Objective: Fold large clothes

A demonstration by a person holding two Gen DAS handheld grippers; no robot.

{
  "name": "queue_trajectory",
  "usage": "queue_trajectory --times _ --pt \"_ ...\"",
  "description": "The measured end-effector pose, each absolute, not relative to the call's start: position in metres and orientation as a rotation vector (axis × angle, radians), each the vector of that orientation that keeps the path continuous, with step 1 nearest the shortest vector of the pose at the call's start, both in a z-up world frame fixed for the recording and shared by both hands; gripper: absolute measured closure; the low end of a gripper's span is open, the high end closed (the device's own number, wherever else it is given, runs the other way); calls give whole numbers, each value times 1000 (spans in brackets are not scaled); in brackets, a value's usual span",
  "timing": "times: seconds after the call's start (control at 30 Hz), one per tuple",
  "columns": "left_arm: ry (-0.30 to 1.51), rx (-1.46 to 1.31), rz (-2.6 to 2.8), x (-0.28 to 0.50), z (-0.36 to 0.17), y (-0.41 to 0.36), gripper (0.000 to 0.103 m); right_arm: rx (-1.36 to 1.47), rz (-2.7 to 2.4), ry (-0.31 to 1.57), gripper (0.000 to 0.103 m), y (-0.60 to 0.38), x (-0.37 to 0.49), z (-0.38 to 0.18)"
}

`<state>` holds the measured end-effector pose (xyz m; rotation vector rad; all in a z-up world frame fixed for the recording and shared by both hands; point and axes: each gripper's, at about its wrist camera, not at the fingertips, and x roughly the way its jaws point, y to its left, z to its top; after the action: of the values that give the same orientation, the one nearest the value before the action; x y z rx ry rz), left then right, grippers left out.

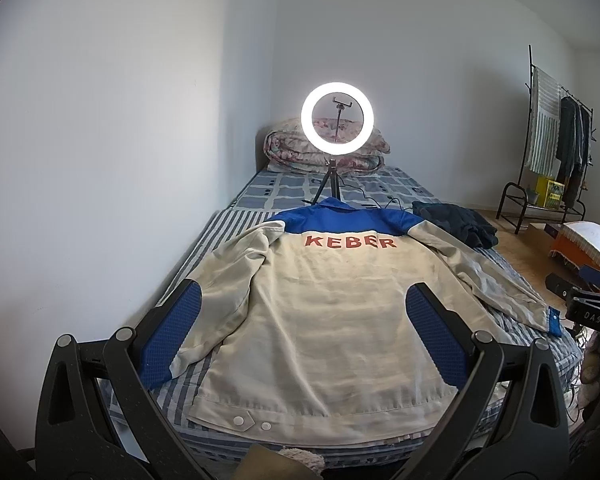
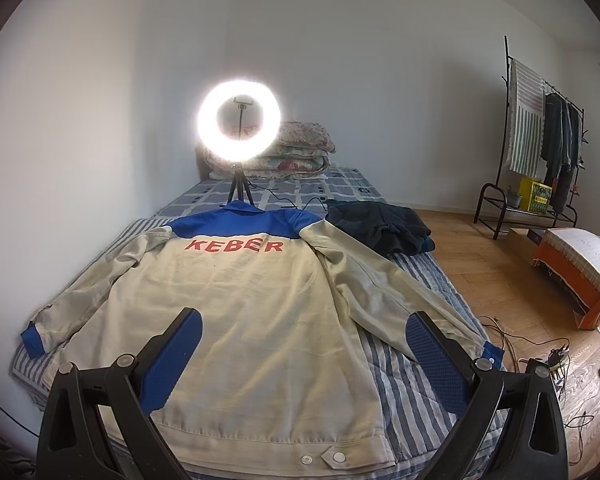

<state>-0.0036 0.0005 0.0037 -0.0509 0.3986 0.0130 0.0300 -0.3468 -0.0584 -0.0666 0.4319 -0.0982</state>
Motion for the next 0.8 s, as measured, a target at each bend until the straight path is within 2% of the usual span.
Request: queue_trajectory --times 0.63,0.8 --pt "536 -149 182 3 -56 90 0 -172 182 474 0 -264 91 -68" --pt "567 -196 179 -2 -82 113 0 -127 378 567 0 -229 123 -72"
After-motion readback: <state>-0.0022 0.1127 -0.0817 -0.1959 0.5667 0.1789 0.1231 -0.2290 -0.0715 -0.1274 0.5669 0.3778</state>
